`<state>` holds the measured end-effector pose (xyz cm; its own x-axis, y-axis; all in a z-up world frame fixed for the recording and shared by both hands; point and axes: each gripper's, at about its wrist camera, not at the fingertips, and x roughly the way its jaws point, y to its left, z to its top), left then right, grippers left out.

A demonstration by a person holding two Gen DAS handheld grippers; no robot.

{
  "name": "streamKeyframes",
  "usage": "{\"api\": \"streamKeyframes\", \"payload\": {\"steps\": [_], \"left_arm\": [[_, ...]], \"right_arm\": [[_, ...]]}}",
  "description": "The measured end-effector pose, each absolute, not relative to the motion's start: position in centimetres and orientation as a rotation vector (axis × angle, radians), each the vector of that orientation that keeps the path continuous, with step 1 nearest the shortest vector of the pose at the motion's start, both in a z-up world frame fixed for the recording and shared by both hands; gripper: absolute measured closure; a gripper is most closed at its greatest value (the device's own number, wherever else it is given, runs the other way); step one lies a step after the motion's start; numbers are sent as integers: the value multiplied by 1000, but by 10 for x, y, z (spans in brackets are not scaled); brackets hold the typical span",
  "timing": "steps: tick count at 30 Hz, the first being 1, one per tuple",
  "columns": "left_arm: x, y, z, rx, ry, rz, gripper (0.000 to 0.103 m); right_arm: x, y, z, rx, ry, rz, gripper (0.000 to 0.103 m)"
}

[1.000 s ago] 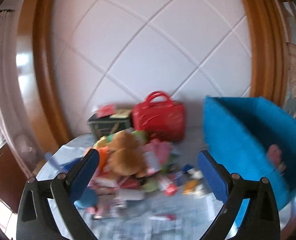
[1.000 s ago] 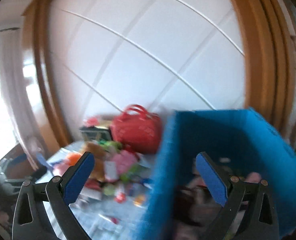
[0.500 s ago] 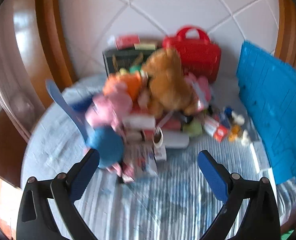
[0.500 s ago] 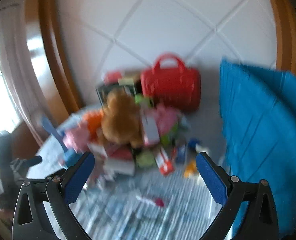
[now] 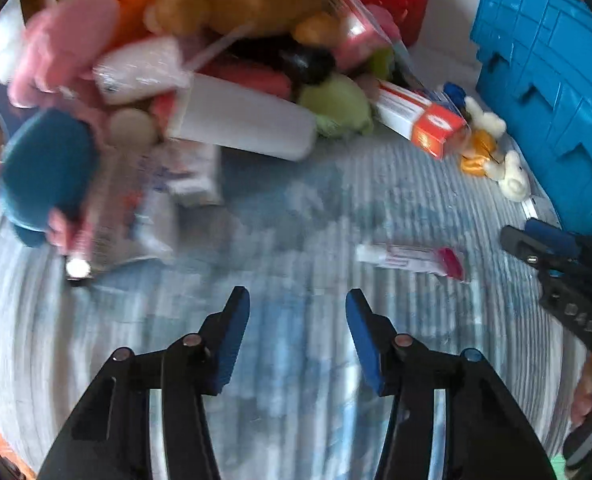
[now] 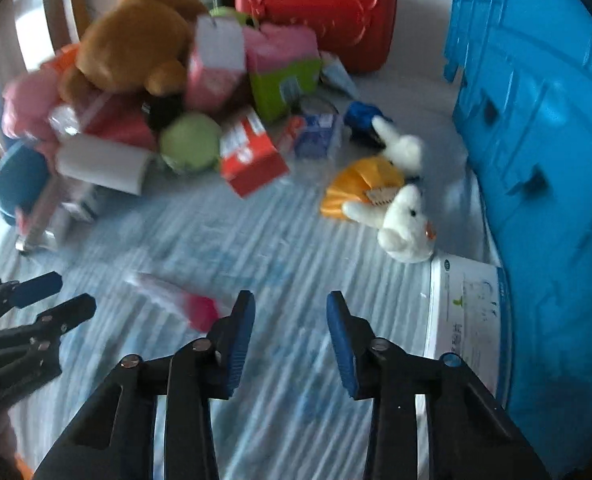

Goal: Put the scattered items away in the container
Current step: 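Lower the left tool onto the white-red ointment tube and close on it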

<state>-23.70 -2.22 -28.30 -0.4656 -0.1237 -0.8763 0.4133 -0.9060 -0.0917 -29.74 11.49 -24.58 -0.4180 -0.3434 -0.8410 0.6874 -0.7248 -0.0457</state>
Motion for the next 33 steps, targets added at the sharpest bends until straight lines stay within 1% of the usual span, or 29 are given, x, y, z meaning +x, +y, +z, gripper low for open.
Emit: {"api": "streamKeyframes", "payload": {"steps": [2,4,5,8,9,11,13,14,15,17,18,19,20,22,23,24,26,27,28,29,30,31,32,33], "left_arm": [[-249,-13,-292,1424,410,-2413,53],[-259,-7,-295,1393,335,-2417,53],[-264,-8,-295,1385,324,-2416,53],[-282,-22,-293,1351,317,-2373,53],[-287,-27,-292,1346,303,-2353,53],[-288,-30,-284,1325,302,-2356,53],[-281,-28,-272,1287,339,-2403,53],[-277,-24,-267,1280,361,-2428,53],[-273,-19,-263,1282,382,-2450,53],[-271,-8,-260,1300,420,-2476,53],[-271,-3,-260,1310,442,-2486,49],[-272,3,-262,1323,455,-2493,43],[-274,7,-267,1343,457,-2497,41],[-283,17,-281,1401,435,-2498,40],[-286,21,-287,1429,422,-2496,40],[-286,25,-292,1430,385,-2501,40],[-284,32,-291,1395,285,-2530,40],[-284,32,-291,1392,278,-2543,41],[-283,30,-291,1393,298,-2552,43],[-281,27,-290,1388,312,-2560,46],[-280,24,-289,1380,309,-2566,52],[-279,20,-289,1374,308,-2571,57],[-278,17,-288,1373,310,-2574,59],[-278,13,-287,1372,309,-2573,64]], "right_arm": [[-303,112,-261,1177,530,-2124,68],[-299,108,-271,1198,522,-2054,68],[-291,106,-271,1165,519,-2050,68],[-279,104,-269,1189,433,-1958,69],[-274,107,-266,1173,436,-2002,70],[-266,116,-256,1085,512,-2171,68],[-257,132,-246,998,544,-2374,52],[-255,140,-244,990,515,-2426,38],[-253,146,-244,989,503,-2460,33],[-248,159,-247,988,501,-2546,33],[-245,162,-248,990,507,-2579,33],[-244,166,-250,1001,520,-2613,33],[-244,171,-253,1010,534,-2660,32],[-247,178,-254,1020,554,-2743,26],[-250,184,-257,1031,571,-2784,20],[-254,187,-258,1052,582,-2803,17],[-269,192,-261,1127,541,-2791,16],[-272,192,-262,1150,553,-2792,13],[-282,193,-265,1209,557,-2782,13],[-286,196,-264,1220,514,-2787,11],[-287,196,-263,1227,499,-2787,7],[-287,196,-263,1236,466,-2761,10],[-286,193,-261,1221,437,-2712,12],[-283,187,-261,1214,460,-2686,12]]}}
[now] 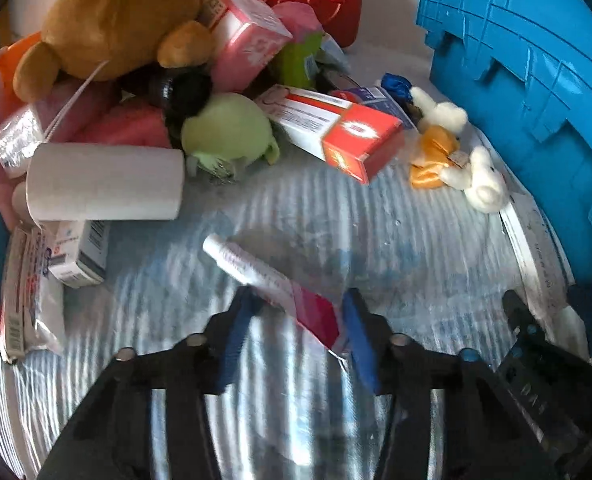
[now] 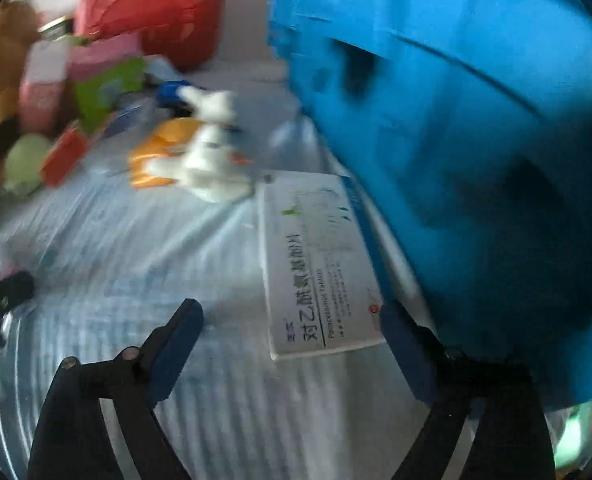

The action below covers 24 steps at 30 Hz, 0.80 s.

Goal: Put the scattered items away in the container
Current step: 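Lower the left tool onto the white-red ointment tube and close on it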

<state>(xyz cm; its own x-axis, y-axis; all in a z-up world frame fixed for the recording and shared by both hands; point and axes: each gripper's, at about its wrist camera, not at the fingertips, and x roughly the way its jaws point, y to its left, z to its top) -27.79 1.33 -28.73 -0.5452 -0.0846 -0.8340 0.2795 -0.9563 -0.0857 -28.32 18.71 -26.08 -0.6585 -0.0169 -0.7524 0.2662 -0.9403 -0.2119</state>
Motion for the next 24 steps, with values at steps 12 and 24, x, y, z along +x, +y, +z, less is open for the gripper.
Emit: {"api": "streamKeyframes", "payload": {"steps": [12,24], "left_arm": [[-269,-28,-283,1365,376,-2518,81],[-260,-14,-291,1345,308,-2544,82]], "right_arm": [[-274,186,-229,1219,260,-2677,5],[-259,173,-229,1163,419,-2622,41]]}}
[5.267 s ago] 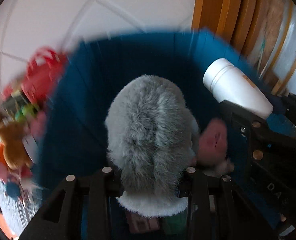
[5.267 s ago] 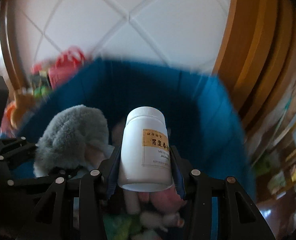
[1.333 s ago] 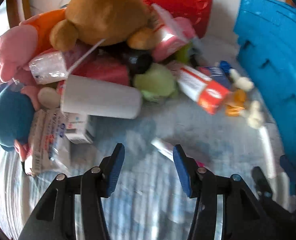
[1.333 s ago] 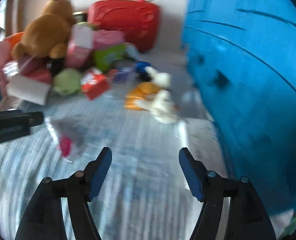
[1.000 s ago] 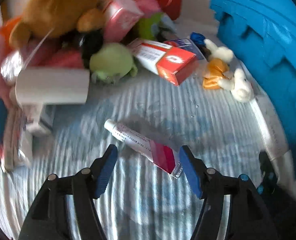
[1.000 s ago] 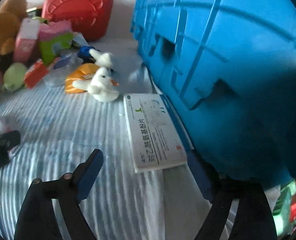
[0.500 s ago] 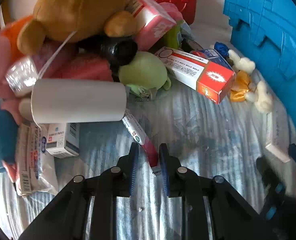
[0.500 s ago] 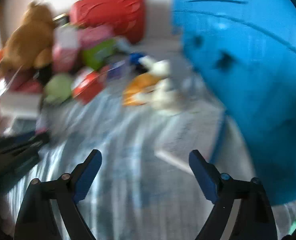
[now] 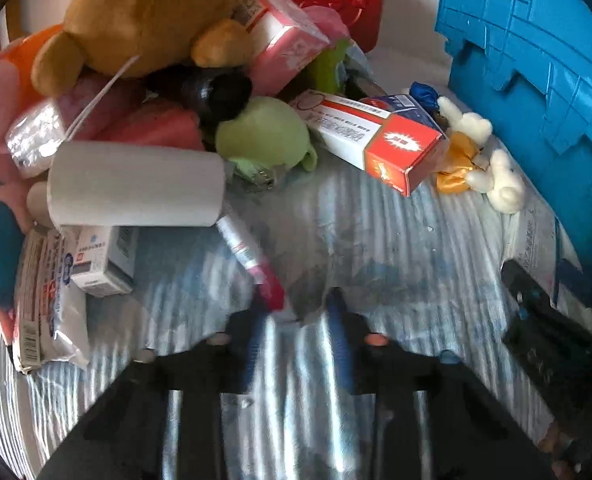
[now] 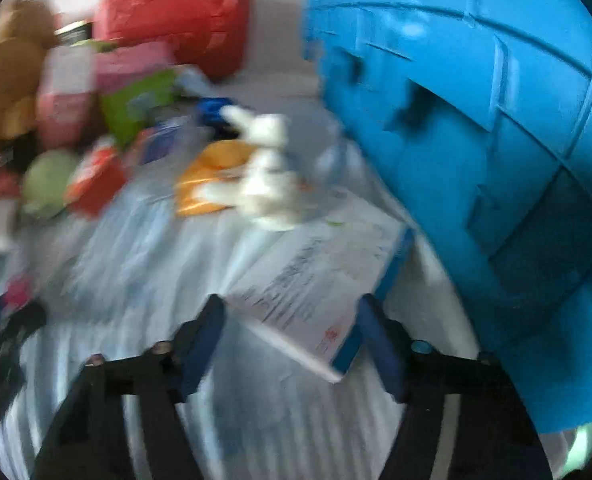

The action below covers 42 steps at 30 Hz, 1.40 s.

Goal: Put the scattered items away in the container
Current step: 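Lower the left tool onto the white-red ointment tube and close on it, then grasp the white Paracetamol tablets box with the right tool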

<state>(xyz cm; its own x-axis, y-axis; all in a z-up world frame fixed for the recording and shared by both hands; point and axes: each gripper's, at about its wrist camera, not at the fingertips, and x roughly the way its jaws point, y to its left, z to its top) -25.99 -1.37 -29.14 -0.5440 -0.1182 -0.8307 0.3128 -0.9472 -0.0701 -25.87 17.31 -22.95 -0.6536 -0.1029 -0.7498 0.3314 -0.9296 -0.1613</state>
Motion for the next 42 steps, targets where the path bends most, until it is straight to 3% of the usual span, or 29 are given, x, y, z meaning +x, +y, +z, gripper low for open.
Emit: {"api": "streamKeyframes", "payload": {"steps": [3,5,7,9,16,18,19,20,23,35,38,40,42], "left_arm": [[-248,-22,-291,1349,296,-2543,86],[-243,-26,-291,1353,283,-2546,87],[-239,-30,-290,1359,296,-2552,87],[-239,-33,-290,1357,304,-2551,87],[-259,-32,-293,1329,297,-2553,87],[-263,-34,-293,1325,291,-2560,87],[-264,-34,-294,1321,295,-2565,87],[-264,-35,-294,1316,299,-2570,87],[-264,-34,-295,1302,301,-2580,89],[-254,-29,-294,1348,273,-2591,92],[-251,-31,-294,1378,280,-2581,83],[-249,-30,-294,1372,280,-2596,66],[-252,-25,-295,1349,242,-2600,65]], "right_arm": [[-229,163,-226,1140,472,-2493,42],[-220,167,-228,1225,410,-2404,44],[-210,174,-223,1209,402,-2499,38],[-209,184,-211,1171,359,-2641,0],[-266,171,-222,1292,230,-2801,1],[-277,168,-230,1334,278,-2838,2],[-276,168,-229,1316,286,-2836,6],[-271,170,-226,1296,302,-2842,20],[-237,168,-218,1228,391,-2739,42],[-164,189,-206,1213,429,-2561,43],[-174,183,-215,1209,436,-2542,43],[-182,183,-220,1200,418,-2543,42],[-195,186,-222,1195,348,-2571,36]]}}
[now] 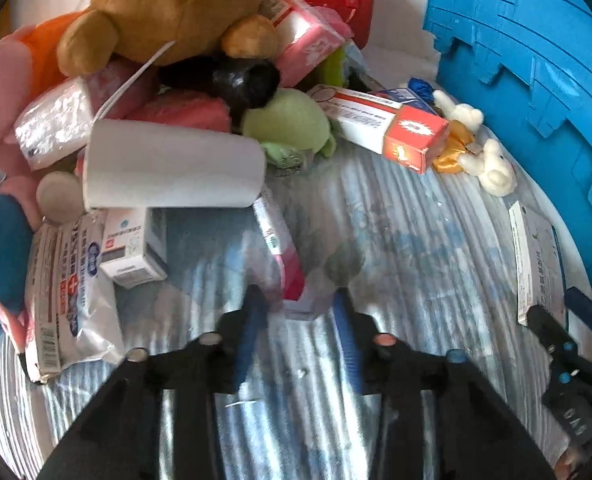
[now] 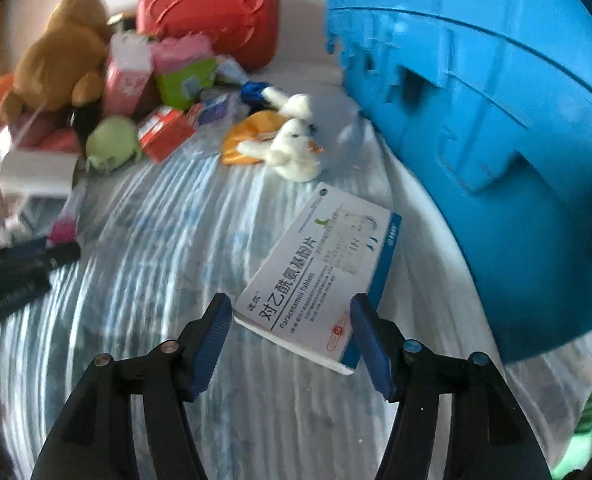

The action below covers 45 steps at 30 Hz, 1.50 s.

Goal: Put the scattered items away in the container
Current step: 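Grasp the white Paracetamol tablets box with the right tool, then carry the ointment tube and Paracetamol box over the blue crate with both tools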

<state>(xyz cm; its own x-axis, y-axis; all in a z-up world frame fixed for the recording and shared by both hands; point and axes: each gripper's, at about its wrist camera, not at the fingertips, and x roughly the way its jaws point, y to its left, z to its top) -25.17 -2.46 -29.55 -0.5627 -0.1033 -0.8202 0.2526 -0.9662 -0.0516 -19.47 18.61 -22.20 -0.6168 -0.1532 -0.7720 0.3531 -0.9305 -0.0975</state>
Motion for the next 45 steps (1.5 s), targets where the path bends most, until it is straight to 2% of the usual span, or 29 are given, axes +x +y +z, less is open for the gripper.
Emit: {"api": "streamKeyframes", "payload": {"steps": [1,2,3,4,7,12,15,22,23,25,26,29,36,37,38,39,40,41,45], "left_arm": [[-254,-23,-296,1331,232,-2599,67],[-256,-21,-296,1316,245,-2604,72],[-260,-19,-296,1308,255,-2612,86],[-264,-16,-296,1310,249,-2619,95],[-276,-2,-295,1315,185,-2652,101],[-288,16,-292,1333,107,-2753,101],[-287,36,-285,1323,13,-2858,101],[-306,58,-286,1376,-48,-2914,101],[-307,55,-288,1386,-38,-2903,101],[-309,50,-292,1398,-24,-2885,101],[-309,49,-293,1394,-25,-2885,101],[-308,47,-295,1398,-7,-2888,101],[-292,40,-296,1408,45,-2865,101],[-292,40,-296,1405,48,-2859,101],[-291,40,-296,1402,52,-2855,101],[-289,40,-295,1400,52,-2850,101],[-287,40,-294,1397,49,-2845,101],[-285,40,-294,1395,46,-2841,101],[-275,37,-287,1371,50,-2831,101]], "right_arm": [[-199,188,-222,1196,327,-2590,33],[-203,188,-222,1200,318,-2608,25],[-206,188,-222,1200,314,-2622,21],[-209,187,-221,1195,312,-2638,20],[-228,182,-226,1197,320,-2680,16],[-238,183,-226,1175,383,-2777,12],[-241,195,-224,1167,317,-2818,10],[-259,200,-223,1226,77,-2771,8],[-262,193,-223,1223,82,-2764,4],[-271,176,-231,1265,156,-2732,2],[-277,173,-236,1295,130,-2715,2],[-276,168,-237,1276,225,-2743,26],[-253,169,-239,1254,352,-2584,27],[-254,171,-239,1255,336,-2587,25],[-259,173,-242,1274,309,-2598,19],[-265,174,-247,1306,285,-2592,18],[-272,176,-255,1354,237,-2563,18],[-272,175,-255,1316,228,-2588,25],[-267,166,-250,1274,243,-2551,26]]}}
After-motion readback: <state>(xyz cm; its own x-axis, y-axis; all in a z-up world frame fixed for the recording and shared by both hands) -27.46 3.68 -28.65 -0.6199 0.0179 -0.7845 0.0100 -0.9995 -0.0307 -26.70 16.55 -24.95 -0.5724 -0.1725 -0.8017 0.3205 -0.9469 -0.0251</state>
